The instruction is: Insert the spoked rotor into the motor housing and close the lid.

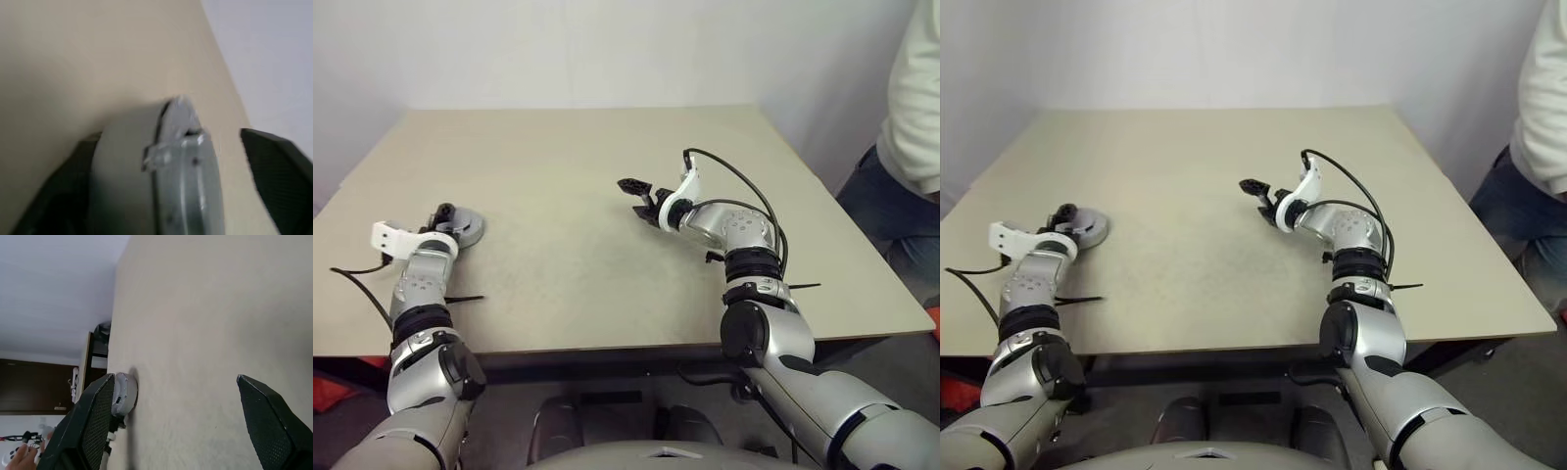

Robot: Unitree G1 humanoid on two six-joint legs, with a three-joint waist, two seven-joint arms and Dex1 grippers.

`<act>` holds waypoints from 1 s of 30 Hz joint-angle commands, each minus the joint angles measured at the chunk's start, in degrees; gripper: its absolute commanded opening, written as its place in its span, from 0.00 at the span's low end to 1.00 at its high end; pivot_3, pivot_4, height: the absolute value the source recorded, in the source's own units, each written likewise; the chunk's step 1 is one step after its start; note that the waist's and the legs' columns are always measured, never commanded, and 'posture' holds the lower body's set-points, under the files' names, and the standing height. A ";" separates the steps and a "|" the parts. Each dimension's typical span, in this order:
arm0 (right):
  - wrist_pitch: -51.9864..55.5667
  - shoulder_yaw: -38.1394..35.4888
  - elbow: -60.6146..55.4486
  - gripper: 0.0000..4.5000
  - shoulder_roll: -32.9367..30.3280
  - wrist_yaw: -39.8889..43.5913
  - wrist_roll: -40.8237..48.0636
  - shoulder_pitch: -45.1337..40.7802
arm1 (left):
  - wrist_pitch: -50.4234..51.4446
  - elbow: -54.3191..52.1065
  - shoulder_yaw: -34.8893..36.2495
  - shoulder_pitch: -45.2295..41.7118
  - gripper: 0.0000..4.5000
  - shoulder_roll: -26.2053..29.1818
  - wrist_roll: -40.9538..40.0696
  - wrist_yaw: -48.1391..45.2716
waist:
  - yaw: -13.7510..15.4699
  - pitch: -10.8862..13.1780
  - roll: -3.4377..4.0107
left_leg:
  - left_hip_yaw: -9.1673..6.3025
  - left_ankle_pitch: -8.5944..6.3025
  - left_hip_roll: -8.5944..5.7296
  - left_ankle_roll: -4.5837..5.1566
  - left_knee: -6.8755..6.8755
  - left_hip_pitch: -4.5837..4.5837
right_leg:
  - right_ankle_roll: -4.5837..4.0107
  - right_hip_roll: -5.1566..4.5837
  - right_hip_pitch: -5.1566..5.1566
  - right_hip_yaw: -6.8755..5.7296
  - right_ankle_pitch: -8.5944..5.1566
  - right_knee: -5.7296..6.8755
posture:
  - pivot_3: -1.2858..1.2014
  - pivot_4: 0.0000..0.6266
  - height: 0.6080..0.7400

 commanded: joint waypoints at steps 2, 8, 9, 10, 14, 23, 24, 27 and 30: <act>0.02 1.04 0.81 1.00 -0.70 1.68 0.13 -2.17 | -7.90 2.39 0.89 1.01 0.99 4.52 5.52 7.67 | -0.98 0.00 0.00 | 0.00 0.00 0.01 0.00 0.00 0.01 | 0.01 0.02 -0.01 0.00 0.00 0.01 | 0.52 0.00 1.00; 0.05 4.94 0.38 1.00 -1.75 7.90 -1.01 -2.49 | -14.12 4.58 -2.14 2.21 0.99 8.99 14.10 15.94 | -0.80 0.00 0.00 | 0.00 0.00 0.05 0.00 0.00 0.00 | 0.03 0.04 -0.01 -0.02 -0.03 0.01 | 0.52 0.00 1.00; -1.65 7.03 -1.30 1.00 -2.18 10.00 -2.33 -1.85 | -14.12 3.93 -3.16 1.85 0.99 9.34 15.16 15.98 | -0.63 0.00 -0.01 | 0.00 0.00 0.06 0.00 0.01 -0.03 | 0.03 0.04 -0.01 -0.04 -0.02 0.01 | 0.52 0.00 1.00; -2.92 8.51 -2.46 1.00 -2.48 11.51 -3.30 -1.36 | -14.13 3.52 -3.87 1.61 0.99 9.55 15.88 15.97 | -0.33 0.00 -0.01 | 0.00 0.00 0.09 -0.01 0.03 -0.08 | 0.02 0.04 -0.01 -0.06 -0.02 0.01 | 0.52 0.00 1.00; -24.91 17.97 -11.69 1.00 -6.84 20.84 -14.68 4.56 | -13.17 -2.09 -13.60 -1.61 0.99 9.76 21.37 7.48 | 2.03 -0.02 -0.15 | 0.01 0.02 0.19 -0.03 0.18 -0.23 | 0.21 -0.02 0.07 -0.22 -0.14 0.02 | 0.52 0.00 1.00; -38.13 20.78 -21.99 1.00 -20.50 35.58 -20.01 15.87 | 2.73 -23.54 -31.44 0.78 0.99 8.22 19.83 -19.38 | 2.15 -0.01 -0.21 | 0.11 0.02 0.16 -0.02 0.35 -0.04 | -0.10 -0.28 0.44 -0.41 -0.02 0.11 | 0.52 0.00 1.00; -39.38 20.77 -23.25 1.00 -22.18 36.41 -20.77 17.89 | 4.59 -26.35 -34.08 2.28 0.99 8.47 20.63 -21.43 | 2.10 -0.01 -0.20 | 0.12 0.01 0.15 0.00 0.35 -0.02 | -0.14 -0.27 0.40 -0.39 -0.04 0.13 | 0.52 0.00 1.00; -41.89 20.10 -25.47 1.00 -24.06 35.21 -22.09 22.24 | 8.46 -32.23 -37.41 6.08 0.99 7.55 21.13 -23.59 | 1.24 -0.01 -0.15 | 0.16 -0.02 0.17 0.07 0.32 -0.04 | -0.25 -0.23 0.33 -0.39 -0.11 0.17 | 0.52 0.00 1.00; -40.58 17.89 -29.71 1.00 -22.52 32.59 -19.50 25.07 | 11.94 -38.60 -38.49 8.77 0.99 5.09 22.11 -20.12 | 0.22 0.01 -0.12 | 0.17 -0.01 0.38 0.05 0.32 -0.15 | -0.33 0.01 0.20 -0.36 -0.14 0.28 | 0.52 0.00 1.00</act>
